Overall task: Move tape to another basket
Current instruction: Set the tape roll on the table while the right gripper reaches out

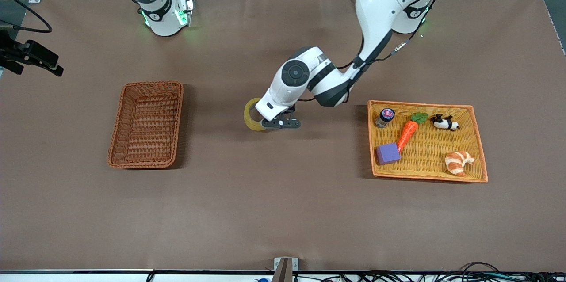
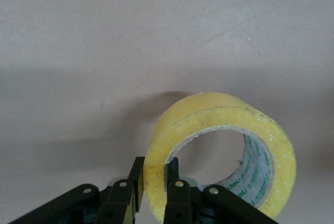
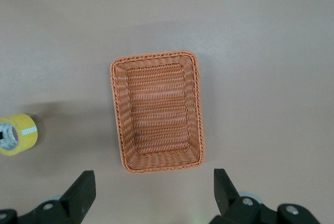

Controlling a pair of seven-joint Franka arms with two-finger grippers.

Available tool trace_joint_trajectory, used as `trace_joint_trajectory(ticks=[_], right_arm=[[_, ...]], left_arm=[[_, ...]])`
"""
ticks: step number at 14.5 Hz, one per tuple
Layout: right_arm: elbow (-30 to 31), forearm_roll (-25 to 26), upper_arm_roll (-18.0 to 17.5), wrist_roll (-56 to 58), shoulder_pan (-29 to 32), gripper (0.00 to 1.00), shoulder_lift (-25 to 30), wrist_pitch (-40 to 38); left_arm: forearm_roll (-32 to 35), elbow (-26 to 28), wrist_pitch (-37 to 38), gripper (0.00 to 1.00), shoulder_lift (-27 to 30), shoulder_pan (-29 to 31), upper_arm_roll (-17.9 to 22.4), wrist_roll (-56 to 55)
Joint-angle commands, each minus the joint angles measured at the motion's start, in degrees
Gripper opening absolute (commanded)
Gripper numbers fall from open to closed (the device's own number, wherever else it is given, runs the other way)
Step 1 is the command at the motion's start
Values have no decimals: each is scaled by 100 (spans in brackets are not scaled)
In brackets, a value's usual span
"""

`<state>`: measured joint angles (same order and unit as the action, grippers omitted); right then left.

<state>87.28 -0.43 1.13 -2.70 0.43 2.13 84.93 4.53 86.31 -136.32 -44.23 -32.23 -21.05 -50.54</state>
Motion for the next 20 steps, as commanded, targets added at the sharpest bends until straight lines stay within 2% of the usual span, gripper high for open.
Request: trace_joint_trajectory(ticks=[1,3,4,5,6,8,11,13,15,18,20], right_arm=[[-9,-98,18,59,1,100,6,-38],[-9,-98,18,59,1,100,6,-38],[-9,-98,18,59,1,100,15,-38],[-9,-98,18,59,1,100,6,-38],[-9,-98,18,59,1,100,6,-38],[-9,-98,18,59,1,100,6,-38],[0,-98,18,50,1,100,6,-38],[0,-107,-17,41,-26,100,-46,15],[9,-107,-130,41,-262,100,-274,111],[210,-98,-832,-108,-289,100,-617,716],[307,-98,-1298,-607,-307,100,-950,1191]], left_arm=[[91,-439,-184,17,-321,-467,468,-131],[92,-528,-254,23,-297,-766,969,-157],[74,-658,-359,39,-262,-811,1102,-140],[57,-755,-413,59,-252,-786,1103,-131],[39,-756,-422,69,-183,-759,1103,-140],[-5,-704,-370,82,45,-706,1103,-140],[-32,-205,-20,100,615,-671,1103,-166],[56,-62,1032,100,1029,-479,1095,52],[48,42,2017,100,1520,-128,1042,849],[-22,673,2250,100,2460,583,1024,1939],[-23,1122,2267,100,3023,1014,1024,2599]])
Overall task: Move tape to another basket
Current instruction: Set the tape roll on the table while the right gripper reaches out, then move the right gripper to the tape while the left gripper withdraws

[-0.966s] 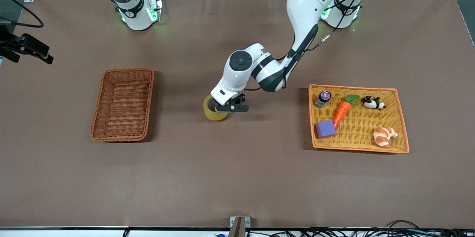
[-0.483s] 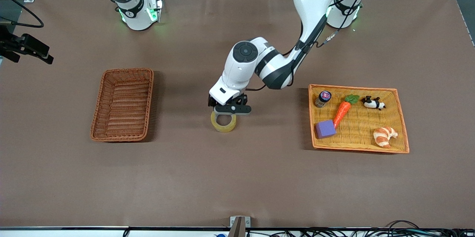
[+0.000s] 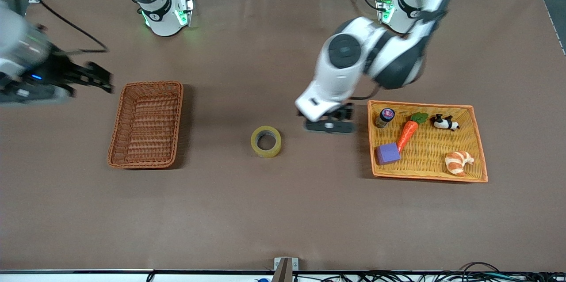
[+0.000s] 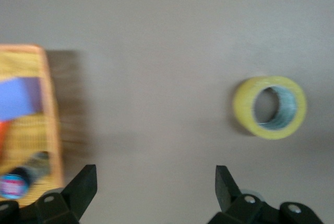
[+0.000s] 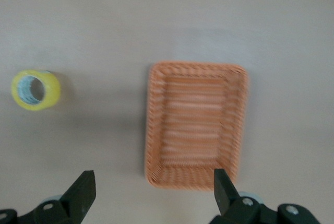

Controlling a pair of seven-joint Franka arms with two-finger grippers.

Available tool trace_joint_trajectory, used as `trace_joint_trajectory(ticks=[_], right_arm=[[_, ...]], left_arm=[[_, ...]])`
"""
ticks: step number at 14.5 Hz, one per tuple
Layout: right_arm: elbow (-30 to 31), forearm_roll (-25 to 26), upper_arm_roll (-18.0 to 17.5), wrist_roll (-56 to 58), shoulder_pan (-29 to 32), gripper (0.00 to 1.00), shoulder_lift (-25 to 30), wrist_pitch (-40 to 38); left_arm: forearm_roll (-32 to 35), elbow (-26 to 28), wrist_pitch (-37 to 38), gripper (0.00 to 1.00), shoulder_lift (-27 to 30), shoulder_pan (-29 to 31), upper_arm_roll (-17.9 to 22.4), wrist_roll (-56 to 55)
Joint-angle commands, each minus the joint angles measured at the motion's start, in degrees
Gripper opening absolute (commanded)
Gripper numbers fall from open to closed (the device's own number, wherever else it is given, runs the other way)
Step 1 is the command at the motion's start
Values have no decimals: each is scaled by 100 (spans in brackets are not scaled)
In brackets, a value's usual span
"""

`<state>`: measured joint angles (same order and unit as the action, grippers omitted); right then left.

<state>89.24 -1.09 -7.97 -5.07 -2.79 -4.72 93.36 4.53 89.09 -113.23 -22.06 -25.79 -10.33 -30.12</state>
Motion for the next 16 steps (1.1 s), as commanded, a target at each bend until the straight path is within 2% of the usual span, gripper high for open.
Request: trace_joint_trajectory(ticks=[1,3,7,10,13,16], right_arm=[[102,-15,-616,-668,-2,100,-484,576],[102,73,-986,-1389,-133,100,-985,1190],[93,854,-1286,-2453,-669,100,-1917,1965],[93,1022,-1313,-2779,-1152,100,-2497,2606],[93,1470,-1313,-3009,-1416,100,-3095,3187],[102,1559,-1313,-3018,-1540,100,-3360,3478]], left_arm=[[-31,986,-41,100,1043,625,-48,916],[-40,1076,90,100,1448,1144,-65,1558],[-371,1032,722,100,2143,1962,-83,1834],[-637,1014,1144,100,2530,2262,-4,1834],[-637,1023,1321,100,2864,2307,206,1903],[-637,1023,1531,100,2979,2281,408,2246]])
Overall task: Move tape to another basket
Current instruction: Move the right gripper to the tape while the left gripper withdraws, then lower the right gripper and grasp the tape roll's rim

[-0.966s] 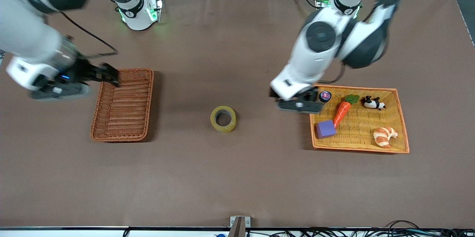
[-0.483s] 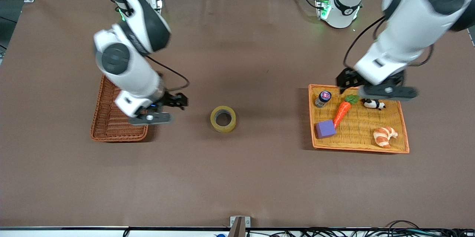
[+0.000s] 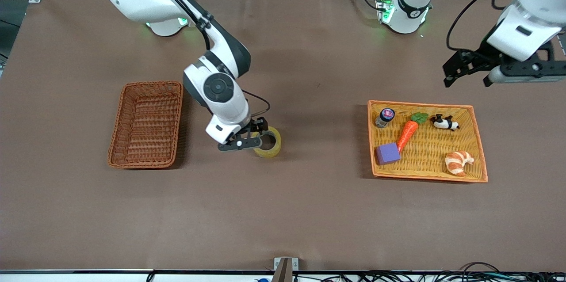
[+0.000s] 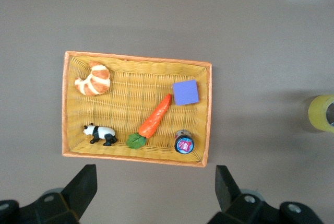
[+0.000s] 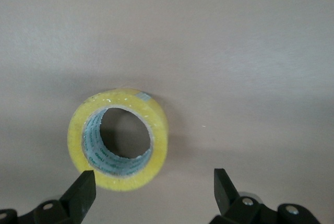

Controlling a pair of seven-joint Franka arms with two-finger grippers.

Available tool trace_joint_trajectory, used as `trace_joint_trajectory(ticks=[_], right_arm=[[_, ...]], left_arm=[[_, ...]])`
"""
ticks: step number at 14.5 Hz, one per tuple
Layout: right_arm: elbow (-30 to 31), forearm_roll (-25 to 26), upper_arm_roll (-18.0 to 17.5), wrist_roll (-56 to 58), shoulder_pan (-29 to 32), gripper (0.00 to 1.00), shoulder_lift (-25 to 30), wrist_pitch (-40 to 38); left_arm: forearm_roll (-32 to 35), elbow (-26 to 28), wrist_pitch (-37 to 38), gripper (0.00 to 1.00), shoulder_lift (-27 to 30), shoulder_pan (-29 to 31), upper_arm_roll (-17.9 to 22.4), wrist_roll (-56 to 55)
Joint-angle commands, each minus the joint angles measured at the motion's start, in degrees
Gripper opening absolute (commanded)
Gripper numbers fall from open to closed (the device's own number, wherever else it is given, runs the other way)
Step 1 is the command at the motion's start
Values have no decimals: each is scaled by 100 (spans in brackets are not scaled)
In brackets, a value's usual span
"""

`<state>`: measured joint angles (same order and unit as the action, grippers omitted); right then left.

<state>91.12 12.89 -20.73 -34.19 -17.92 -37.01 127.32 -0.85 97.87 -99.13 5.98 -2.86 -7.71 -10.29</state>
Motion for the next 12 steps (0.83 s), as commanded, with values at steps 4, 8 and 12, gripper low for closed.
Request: trace_joint_trajectory(ticks=[4,8,12], right_arm=[[-60,416,-36,-149,-141,100,-394,345],[-7,766,-36,-403,-177,100,-666,663],[10,1216,-36,-703,-186,100,-816,759]], left_arm=[[-91,119,114,100,123,4,279,431],[-73,-30,96,100,-132,109,270,449],[-117,-48,78,100,-326,198,270,423]])
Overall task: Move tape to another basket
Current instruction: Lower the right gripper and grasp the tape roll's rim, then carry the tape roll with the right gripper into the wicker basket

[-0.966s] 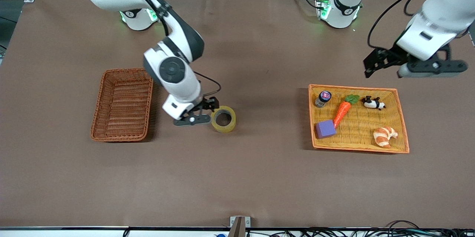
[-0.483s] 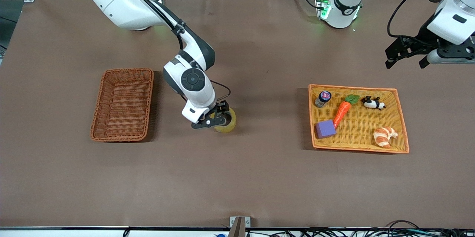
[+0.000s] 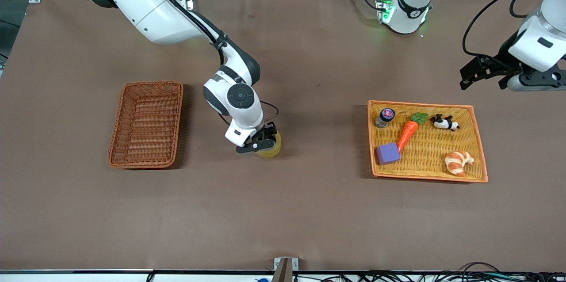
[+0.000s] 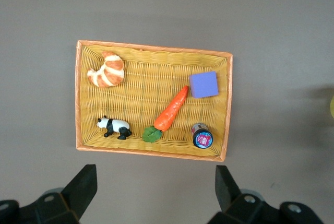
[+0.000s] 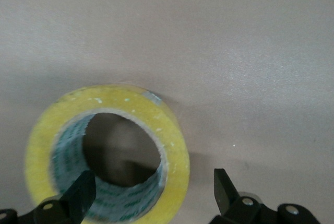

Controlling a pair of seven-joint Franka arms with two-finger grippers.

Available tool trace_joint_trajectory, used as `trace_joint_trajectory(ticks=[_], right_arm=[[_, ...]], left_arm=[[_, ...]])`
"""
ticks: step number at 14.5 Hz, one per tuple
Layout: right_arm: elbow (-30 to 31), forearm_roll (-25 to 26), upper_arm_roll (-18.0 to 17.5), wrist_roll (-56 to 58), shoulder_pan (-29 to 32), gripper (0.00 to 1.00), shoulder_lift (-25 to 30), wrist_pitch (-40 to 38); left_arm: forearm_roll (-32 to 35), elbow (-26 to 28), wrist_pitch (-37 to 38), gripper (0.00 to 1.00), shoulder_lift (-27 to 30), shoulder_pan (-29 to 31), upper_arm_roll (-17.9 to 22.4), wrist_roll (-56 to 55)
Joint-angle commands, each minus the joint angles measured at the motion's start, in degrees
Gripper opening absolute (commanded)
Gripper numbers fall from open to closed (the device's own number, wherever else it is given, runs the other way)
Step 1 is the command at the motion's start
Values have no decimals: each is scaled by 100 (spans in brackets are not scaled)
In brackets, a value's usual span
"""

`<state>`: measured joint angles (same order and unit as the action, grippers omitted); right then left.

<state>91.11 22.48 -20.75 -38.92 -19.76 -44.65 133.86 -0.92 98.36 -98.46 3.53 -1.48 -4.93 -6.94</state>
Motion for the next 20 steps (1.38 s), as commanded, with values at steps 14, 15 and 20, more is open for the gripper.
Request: trace_joint_trajectory(ticks=[14,15,20], right_arm=[[-40,881,-43,-995,-10,0,0,-52],[-66,846,-69,-995,77,0,122,-305],[-32,427,-544,-768,868,0,1123,-1352]], left_arm=[[-101,-89,-112,100,-221,51,-25,87],[-102,-98,-112,100,-221,60,-25,87],[-102,-98,-200,100,-230,60,-25,96]])
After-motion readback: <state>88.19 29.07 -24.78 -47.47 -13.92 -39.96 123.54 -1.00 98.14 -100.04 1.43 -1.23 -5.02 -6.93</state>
